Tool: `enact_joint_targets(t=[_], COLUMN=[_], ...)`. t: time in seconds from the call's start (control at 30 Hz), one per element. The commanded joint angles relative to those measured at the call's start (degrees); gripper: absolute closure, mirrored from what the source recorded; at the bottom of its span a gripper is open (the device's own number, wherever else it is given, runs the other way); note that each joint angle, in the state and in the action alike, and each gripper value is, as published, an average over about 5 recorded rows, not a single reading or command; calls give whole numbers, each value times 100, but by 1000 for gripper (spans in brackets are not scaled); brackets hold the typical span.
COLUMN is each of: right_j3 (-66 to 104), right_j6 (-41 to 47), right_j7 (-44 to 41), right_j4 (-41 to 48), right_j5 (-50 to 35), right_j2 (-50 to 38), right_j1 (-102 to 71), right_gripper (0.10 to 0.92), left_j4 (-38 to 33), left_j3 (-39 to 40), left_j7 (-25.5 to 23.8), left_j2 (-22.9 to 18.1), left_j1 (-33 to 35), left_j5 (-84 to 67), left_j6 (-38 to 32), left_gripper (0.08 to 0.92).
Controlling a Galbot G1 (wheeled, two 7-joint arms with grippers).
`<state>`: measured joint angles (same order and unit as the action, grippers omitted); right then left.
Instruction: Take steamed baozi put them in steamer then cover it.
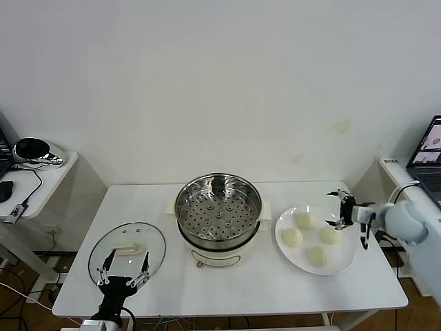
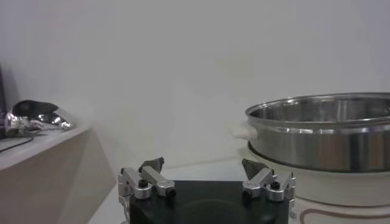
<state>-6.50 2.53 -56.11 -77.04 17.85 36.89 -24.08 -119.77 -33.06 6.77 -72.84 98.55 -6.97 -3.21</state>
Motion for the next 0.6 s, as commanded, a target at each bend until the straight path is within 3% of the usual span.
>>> enact_joint_targets(t=[0.03,0.3,0.6], right_j3=[-2196,-2404,-2447], right_j6=[-216,-461,-378], right_j7=[-1086,-972,-812], right_j4=[1694,2546,2900], right_j5=[-16,485,648], right_j2=[617,1299,1673], right_j1=[2077,2137,2111], right_gripper=[203,203,216], left_j4=[-24,-38,-70], left_j3=[-34,-118,-122], left_j7=[10,16,14], left_j2=[10,17,-19], left_j1=[-25,-14,-2], left_j5=[56,31,33], left_j6=[19,19,10], left_gripper=[177,177,177])
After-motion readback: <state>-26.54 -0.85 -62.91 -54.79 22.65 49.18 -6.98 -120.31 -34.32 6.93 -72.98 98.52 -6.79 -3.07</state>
